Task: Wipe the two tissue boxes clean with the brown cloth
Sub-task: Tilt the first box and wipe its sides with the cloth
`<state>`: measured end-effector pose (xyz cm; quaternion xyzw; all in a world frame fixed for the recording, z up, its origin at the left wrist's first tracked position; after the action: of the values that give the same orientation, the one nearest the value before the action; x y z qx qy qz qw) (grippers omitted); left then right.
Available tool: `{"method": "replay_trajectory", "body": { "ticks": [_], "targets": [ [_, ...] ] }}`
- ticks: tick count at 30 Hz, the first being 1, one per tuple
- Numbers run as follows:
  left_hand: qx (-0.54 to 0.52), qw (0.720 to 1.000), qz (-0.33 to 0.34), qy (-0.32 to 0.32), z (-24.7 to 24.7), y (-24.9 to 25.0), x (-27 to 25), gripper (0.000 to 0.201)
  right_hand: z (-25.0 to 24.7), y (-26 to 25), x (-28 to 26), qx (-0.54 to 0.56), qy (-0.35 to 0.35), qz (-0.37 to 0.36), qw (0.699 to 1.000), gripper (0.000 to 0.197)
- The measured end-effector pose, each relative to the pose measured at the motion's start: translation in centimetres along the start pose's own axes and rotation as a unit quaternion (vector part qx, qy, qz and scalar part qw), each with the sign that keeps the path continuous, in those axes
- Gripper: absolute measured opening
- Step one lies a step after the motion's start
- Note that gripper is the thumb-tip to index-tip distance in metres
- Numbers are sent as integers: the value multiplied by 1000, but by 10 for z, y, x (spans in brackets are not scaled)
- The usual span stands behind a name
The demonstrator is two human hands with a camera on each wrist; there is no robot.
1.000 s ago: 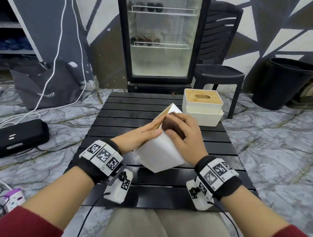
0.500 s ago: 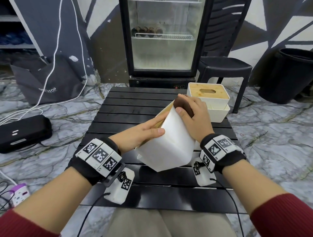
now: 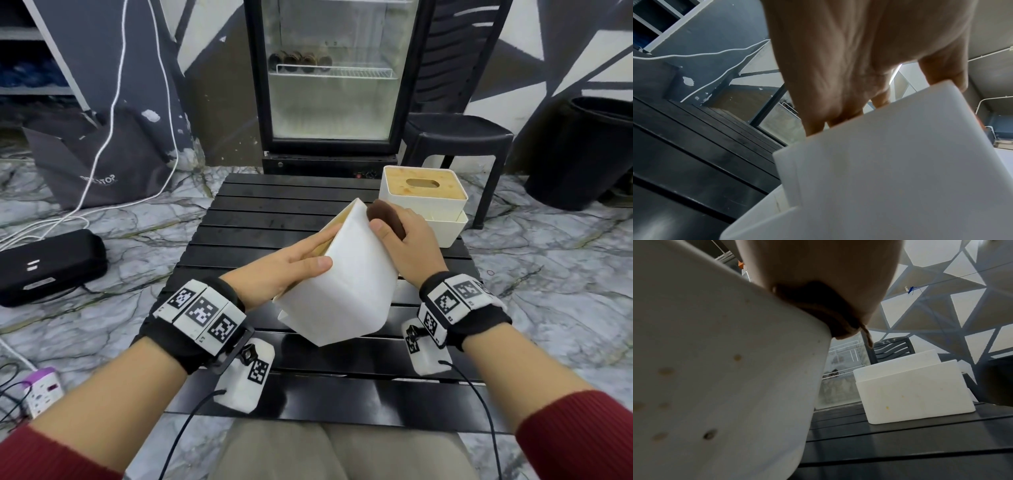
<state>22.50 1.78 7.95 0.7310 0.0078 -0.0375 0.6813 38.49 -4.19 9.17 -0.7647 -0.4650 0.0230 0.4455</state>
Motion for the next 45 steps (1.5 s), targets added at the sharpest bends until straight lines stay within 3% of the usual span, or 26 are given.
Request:
{"method": "replay_trajectory", "body": {
  "ticks": [5,9,17,24,31,37,45],
  "targets": [
    [-8,999,18,25,-4,5,-5,52,-1,11,-8,11,-10,13,1000,43],
    [-13,999,30,26,-2,6,-5,48,-8,17,-19,27,4,11,1000,38],
    [12,999,39,36,4,11,-5,44,-19,27,-43,-51,-20,11,998,37],
    [33,997,14,66,-4,6,-7,55,-17,-26,-66,-66,-17,-50,996,40],
    [17,997,15,77,-5,8,-8,47,14,-93,-93,-75,-31,-140,987,45],
    [36,996,19,79,-4,7,-11,45,26,-98,-95,-120,-15,-135,983,48],
    [53,996,7,77,-5,5,-9,41,21,-84,-73,-56,-24,-121,991,48]
  ]
}}
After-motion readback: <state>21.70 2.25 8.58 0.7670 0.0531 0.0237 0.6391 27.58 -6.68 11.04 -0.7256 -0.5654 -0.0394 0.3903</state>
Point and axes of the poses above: each hand's wrist, its own x-axis towards the middle knuckle, its own z-axis out of the palm, y = z × x, the point moved 9 cm from there along x, towards the middle knuckle, and after that the axes turned 3 degrees about -y, right-handed, at the moved point
